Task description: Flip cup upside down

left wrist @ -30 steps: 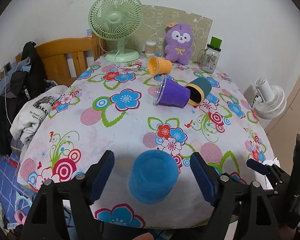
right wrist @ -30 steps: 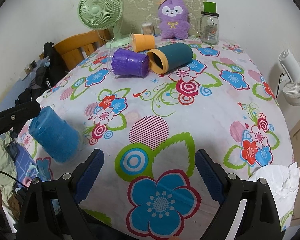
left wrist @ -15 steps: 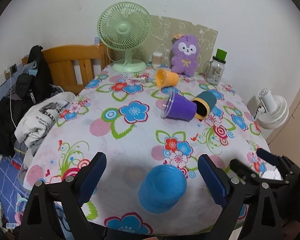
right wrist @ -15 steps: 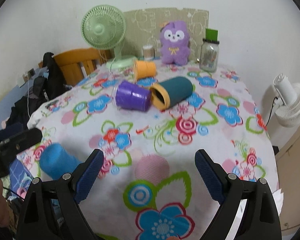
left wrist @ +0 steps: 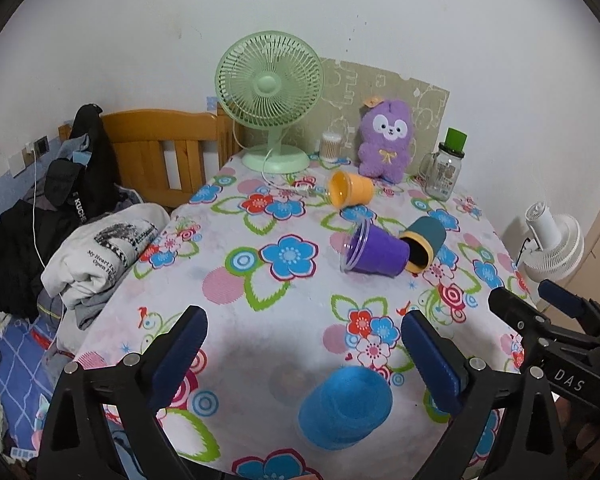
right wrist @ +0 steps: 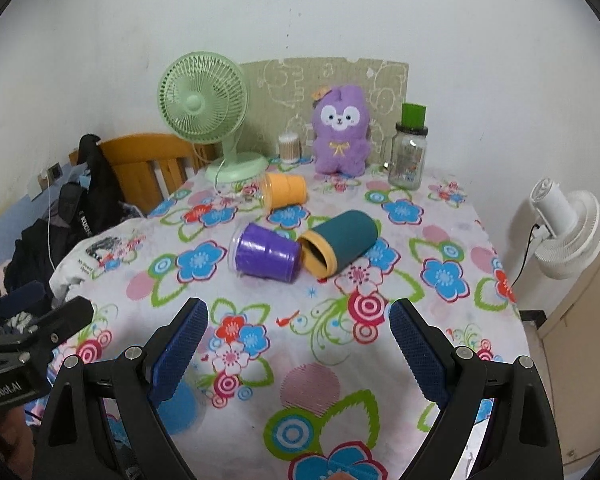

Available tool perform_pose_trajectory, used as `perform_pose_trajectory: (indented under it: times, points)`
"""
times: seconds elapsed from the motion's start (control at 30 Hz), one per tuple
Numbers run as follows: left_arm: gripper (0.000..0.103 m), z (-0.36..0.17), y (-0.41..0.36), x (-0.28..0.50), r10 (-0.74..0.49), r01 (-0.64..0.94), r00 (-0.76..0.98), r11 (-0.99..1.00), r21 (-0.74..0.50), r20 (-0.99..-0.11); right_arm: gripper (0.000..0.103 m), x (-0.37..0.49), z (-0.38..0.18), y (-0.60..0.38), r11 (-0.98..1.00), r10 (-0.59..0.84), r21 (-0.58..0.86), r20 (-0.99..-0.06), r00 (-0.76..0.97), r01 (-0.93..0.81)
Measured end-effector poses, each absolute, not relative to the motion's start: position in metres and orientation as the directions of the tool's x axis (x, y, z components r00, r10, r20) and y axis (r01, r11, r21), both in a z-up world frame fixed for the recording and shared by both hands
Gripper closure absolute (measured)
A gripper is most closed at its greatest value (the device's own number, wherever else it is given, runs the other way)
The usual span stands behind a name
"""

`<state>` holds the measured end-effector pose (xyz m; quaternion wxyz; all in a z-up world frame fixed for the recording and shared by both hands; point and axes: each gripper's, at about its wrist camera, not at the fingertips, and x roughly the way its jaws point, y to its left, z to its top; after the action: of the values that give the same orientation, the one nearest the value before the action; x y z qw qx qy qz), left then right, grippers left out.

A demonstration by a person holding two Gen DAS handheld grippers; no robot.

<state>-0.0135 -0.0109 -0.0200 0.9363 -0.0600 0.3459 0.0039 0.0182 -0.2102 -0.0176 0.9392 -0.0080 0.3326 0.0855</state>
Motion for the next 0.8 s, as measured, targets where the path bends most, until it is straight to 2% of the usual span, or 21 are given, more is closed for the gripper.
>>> perform_pose_trajectory:
  times: [0.8]
  points:
    - [0.000,0.009,0.001,-0.020,-0.011,-0.059,0.828,0.993,-0.106,-0.561,0.004,0.003,0.025,-0.183,0.992,0.082,-0.040,-0.540,0.838,-0.123]
